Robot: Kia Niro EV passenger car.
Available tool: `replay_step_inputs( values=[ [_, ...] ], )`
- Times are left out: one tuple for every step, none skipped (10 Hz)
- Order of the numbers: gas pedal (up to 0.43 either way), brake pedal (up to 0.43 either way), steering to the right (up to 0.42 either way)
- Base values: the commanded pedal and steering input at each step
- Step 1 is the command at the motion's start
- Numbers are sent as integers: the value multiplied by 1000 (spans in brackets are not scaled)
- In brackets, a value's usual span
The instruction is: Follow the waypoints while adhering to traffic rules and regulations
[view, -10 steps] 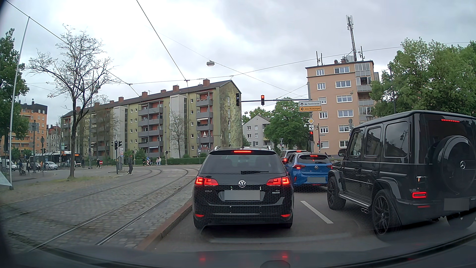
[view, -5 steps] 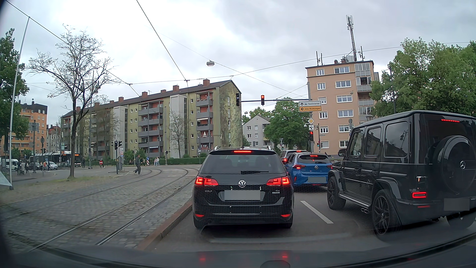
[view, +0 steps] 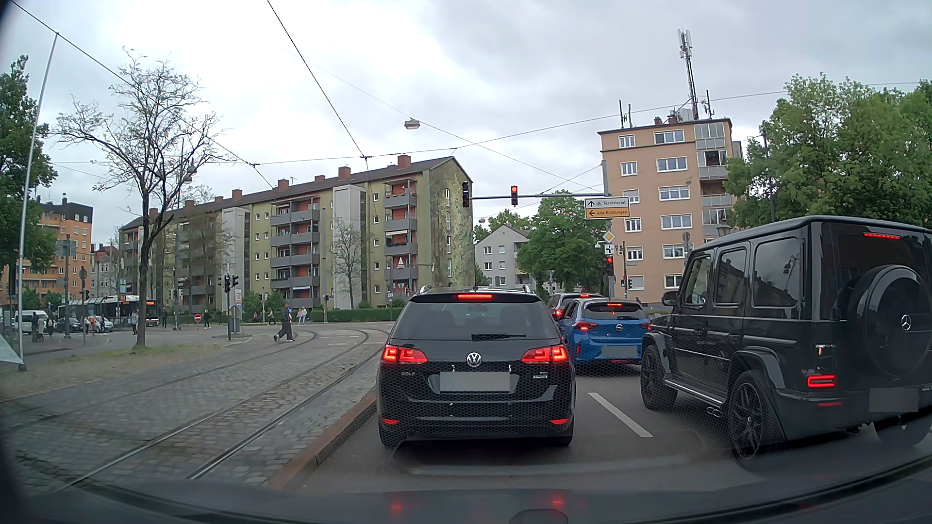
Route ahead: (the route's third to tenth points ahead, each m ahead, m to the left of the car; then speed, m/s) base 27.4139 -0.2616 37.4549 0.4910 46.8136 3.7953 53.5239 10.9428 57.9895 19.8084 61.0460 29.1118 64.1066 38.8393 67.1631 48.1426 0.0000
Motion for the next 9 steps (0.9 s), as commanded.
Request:
replay_step_inputs(
  values=[
    [0, 232, -10],
    [0, 232, -9],
    [0, 232, -10],
    [0, 232, -9],
    [0, 232, -10],
    [0, 232, -10],
    [0, 232, -10],
    [0, 232, -10],
    [0, 232, -9]
  ],
)
